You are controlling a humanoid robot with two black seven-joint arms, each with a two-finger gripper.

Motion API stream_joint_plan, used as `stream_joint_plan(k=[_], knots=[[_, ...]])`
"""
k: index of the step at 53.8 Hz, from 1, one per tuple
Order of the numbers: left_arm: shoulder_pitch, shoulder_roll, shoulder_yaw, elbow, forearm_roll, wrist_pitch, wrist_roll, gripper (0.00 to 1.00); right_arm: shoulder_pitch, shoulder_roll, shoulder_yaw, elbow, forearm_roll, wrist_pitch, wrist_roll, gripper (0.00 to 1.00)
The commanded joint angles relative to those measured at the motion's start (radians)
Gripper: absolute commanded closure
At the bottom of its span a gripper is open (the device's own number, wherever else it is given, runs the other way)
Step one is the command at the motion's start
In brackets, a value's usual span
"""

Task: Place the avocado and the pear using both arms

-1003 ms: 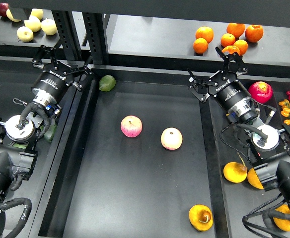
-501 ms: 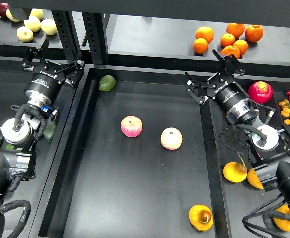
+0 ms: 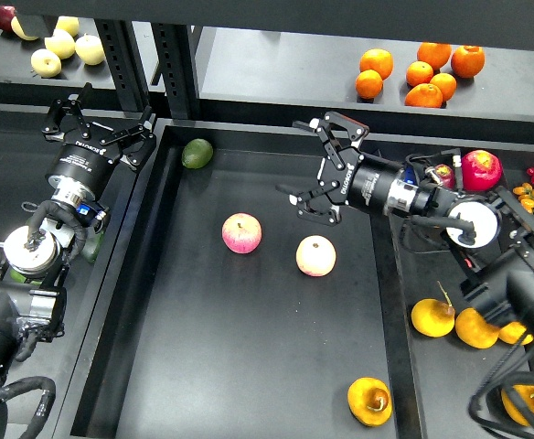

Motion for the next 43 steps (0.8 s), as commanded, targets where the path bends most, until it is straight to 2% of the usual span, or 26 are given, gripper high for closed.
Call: stream_joint_plan(k=[1,11,43], knots=[[-0.002,0.000,0.000,-0.001,0.000,0.000,0.000,0.00,0.013,-0.049,-0.072,0.045,0.018,0.000,-0.028,0.00],[-0.002,0.000,0.000,-0.001,0.000,0.000,-0.017,0.00,0.018,-0.121,-0.173,0.135,0.066,0.000,-0.038,0.00],[0.000,0.000,0.000,0.001,0.000,0.000,-0.017,0.00,0.087,-0.366,-0.439,0.353,0.155,0.000,-0.038,0.00]])
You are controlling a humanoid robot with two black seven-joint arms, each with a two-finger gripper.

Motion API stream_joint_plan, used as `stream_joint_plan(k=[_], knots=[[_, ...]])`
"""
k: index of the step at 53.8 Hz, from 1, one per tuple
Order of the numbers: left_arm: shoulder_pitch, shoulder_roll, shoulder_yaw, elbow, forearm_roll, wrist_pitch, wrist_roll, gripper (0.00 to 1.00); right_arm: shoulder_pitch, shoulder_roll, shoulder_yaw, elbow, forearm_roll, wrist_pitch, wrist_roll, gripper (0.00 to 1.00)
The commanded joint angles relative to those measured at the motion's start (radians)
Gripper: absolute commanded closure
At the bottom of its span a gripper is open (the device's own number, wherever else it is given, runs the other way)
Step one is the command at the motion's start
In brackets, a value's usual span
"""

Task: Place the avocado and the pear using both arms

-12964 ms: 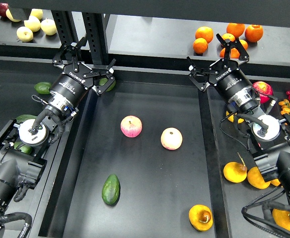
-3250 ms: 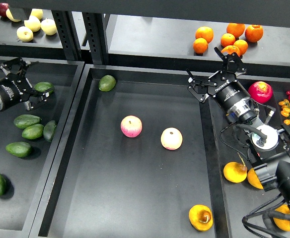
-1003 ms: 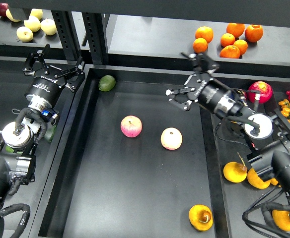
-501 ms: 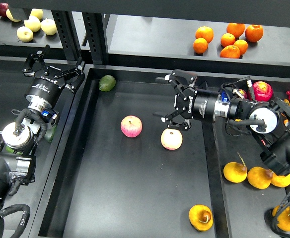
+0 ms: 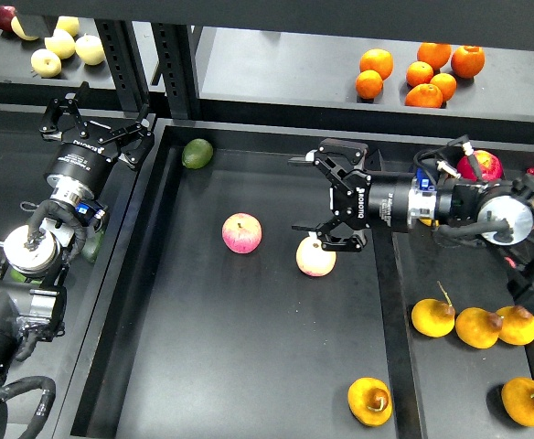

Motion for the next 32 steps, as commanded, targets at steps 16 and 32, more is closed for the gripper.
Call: stream_joint_plan(k=[16,32], knots=[[0.000,0.000,-0.001,0.000,0.000,0.000,0.000,0.00,0.049,-0.211,-0.205,0.097,0.018,0.000,0.000,0.00],[0.000,0.000,-0.001,0.002,0.000,0.000,0.000,0.00,0.049,-0.288,-0.316,0.099,0.016,0.000,0.000,0.00]])
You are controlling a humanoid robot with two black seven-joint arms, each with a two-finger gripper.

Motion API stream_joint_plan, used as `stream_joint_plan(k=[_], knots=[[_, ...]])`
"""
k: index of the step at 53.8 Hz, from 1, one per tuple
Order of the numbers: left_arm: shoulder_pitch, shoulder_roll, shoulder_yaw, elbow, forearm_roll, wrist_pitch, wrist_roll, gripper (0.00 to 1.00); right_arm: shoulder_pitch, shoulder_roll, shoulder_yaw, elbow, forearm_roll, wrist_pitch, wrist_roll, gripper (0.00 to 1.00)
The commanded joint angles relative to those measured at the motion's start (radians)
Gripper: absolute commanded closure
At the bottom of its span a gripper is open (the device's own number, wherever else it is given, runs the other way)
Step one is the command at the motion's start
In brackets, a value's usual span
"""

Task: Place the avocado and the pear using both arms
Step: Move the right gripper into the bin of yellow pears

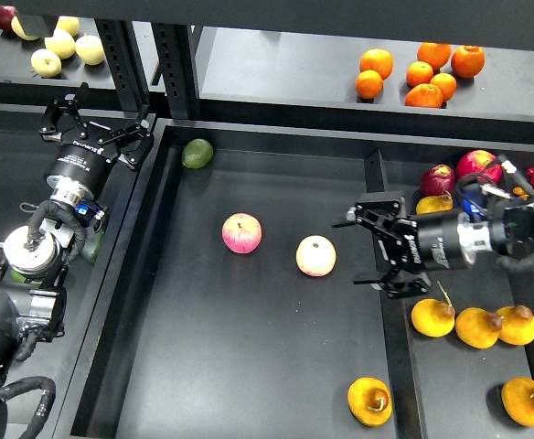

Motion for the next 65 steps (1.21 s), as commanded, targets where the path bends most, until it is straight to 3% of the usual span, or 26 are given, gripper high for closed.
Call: stream_joint_plan(k=[1,33,65], knots=[[0.000,0.000,0.000,0.002,0.000,0.000,0.000,0.00,-0.002,-0.027,-0.055,-0.002,-0.001,0.000,0.000,0.00],[0.000,0.000,-0.005,0.002,0.000,0.000,0.000,0.00,-0.022,-0.079,-0.225,-0.015,-0.050,0.000,0.000,0.00],[0.000,0.000,-0.007,0.000,0.000,0.000,0.000,0.00,-0.137,-0.028,-0.217,-0.077,-0.161,0.000,0.000,0.00]])
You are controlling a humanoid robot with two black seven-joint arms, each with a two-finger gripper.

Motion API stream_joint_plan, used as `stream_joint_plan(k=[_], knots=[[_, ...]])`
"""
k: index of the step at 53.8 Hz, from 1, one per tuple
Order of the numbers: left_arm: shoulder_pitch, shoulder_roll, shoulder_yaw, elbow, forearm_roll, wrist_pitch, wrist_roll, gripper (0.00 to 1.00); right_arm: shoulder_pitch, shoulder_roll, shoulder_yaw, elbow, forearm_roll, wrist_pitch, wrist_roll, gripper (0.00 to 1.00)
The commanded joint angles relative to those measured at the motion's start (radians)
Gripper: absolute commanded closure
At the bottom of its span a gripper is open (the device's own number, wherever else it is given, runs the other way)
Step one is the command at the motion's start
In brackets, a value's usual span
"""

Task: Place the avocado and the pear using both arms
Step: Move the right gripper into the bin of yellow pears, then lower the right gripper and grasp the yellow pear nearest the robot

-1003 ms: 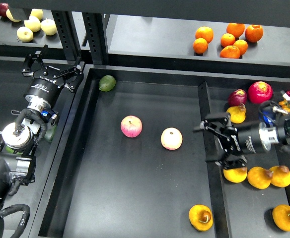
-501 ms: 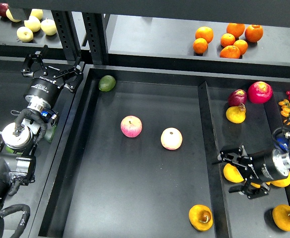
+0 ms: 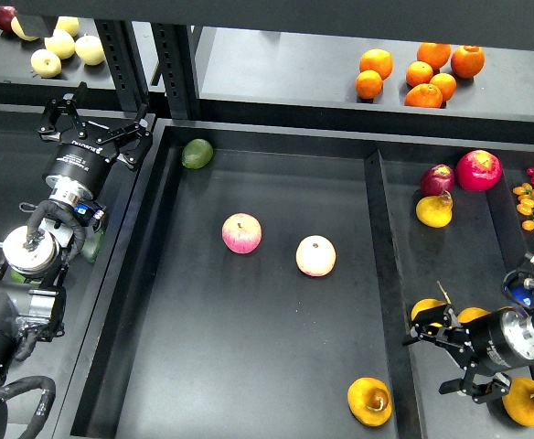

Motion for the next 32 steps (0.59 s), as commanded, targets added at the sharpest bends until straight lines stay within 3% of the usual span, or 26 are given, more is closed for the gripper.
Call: stream_joint_plan(k=[1,32], knots=[[0.001,0.000,-0.001,0.001,0.000,0.000,0.000,0.00,-0.030,0.012,0.010,-0.011,-0.015,0.000,0.000,0.00],[0.006,0.000,-0.001,-0.003,0.000,0.000,0.001,0.00,-0.085,0.150,0.045,-0.111,-0.061,0.000,0.000,0.01]])
